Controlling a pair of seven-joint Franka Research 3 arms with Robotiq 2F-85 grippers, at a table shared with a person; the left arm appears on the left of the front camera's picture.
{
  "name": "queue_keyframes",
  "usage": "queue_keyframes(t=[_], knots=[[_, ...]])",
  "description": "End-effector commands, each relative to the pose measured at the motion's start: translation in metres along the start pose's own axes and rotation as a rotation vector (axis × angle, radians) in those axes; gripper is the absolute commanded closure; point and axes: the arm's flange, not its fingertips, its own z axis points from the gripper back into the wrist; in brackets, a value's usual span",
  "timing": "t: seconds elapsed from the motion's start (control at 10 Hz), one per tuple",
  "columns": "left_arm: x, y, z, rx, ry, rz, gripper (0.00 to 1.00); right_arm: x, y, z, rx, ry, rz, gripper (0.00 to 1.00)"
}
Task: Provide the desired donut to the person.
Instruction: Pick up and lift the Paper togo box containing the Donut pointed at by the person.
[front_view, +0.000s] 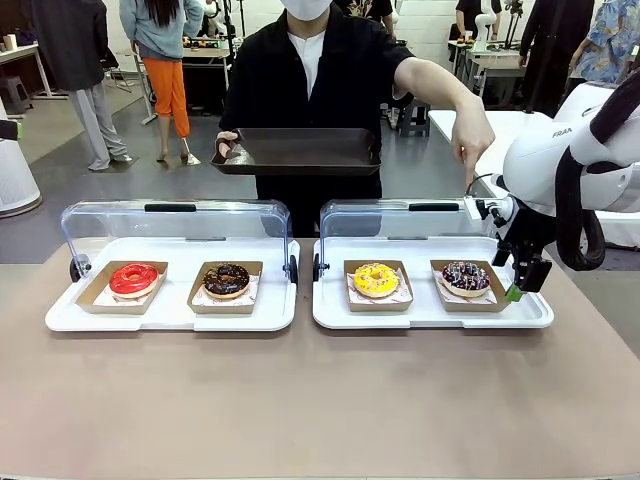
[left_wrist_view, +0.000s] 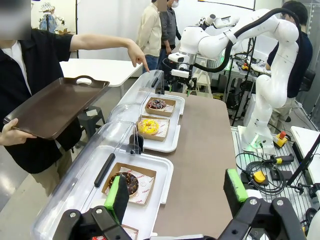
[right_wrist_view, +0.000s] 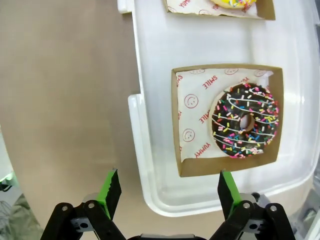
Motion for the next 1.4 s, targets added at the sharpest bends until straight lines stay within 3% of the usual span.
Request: queue_keyframes(t=[0.0,0.5,1.3], knots=[[0.001,0.0,0.001,-0.002,-0.011,-0.005,0.0,0.0,-0.001,-0.002,-0.006,0.0,0.01,0.0],[0.001,0.0,0.001,-0.002,-0.011,-0.005,0.0,0.0,0.0,0.0,0.001,0.0,0.001,0.0],[0.001,0.0,0.001,-0.002,-0.011,-0.005,0.0,0.007,-0.003,-0.046,0.045,0.06,-0.007,0.0]])
